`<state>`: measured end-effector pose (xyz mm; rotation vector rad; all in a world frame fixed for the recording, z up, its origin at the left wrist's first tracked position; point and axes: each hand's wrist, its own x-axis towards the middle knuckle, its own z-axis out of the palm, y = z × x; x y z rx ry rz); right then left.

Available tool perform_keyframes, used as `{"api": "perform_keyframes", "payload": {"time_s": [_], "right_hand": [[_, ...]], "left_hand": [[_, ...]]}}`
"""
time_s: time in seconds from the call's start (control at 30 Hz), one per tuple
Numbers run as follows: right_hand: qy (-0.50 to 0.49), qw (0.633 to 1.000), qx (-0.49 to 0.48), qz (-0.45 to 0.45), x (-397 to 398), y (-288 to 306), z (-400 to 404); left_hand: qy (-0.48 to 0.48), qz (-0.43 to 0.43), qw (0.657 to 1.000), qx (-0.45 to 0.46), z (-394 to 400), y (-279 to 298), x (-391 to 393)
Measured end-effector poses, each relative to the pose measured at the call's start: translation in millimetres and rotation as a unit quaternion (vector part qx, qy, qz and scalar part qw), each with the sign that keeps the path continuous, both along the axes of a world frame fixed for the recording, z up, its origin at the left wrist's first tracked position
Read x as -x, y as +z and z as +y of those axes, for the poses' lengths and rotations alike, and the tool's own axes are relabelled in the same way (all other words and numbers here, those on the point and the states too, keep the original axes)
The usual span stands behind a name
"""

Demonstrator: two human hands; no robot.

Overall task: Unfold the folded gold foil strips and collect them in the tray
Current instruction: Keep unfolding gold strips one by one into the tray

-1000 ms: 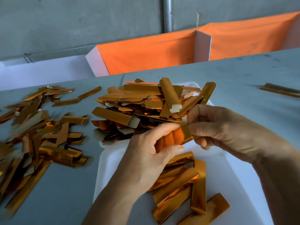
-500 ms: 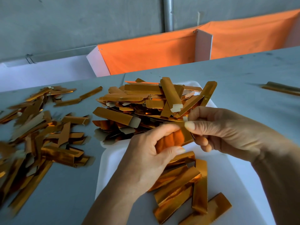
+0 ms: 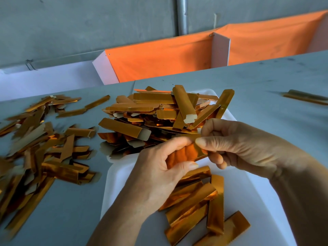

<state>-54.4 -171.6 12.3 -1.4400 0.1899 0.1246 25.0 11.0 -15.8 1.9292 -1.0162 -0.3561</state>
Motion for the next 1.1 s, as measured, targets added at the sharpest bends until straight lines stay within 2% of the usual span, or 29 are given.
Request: {"api": "perform_keyframes", "payload": {"time_s": [0.23,0.57,0.73,0.87,1.1], "right_hand": [[0.015,1.0,-0.014,-0.002,3.5,2.2,-3.8],[-0.03,1.0,0.008,-0.004,3.1,4.3,-1.4],[-0.038,0.998,0.049,0.001,3.0,4.7,-1.0],[-0.047,0.995,0.093,0.003,1.8,3.7,0.5],[-0.057,0.997,0.053,0.004,1.8,4.6,0.6]], "left_hand": [[0.005,0.0,1.0,-0.002,0.6,-1.5,-2.0],[0.005,0.006,1.0,0.008,0.4,-2.2,-2.6],[0.002,0.003,1.0,0.009,0.8,-1.3,-1.0],[0.013,-0.036,0.999,-0.003,0.4,-0.2,1.1],[0.011,-0.005,1.0,0.018,0.2,2.6,1.3]]}}
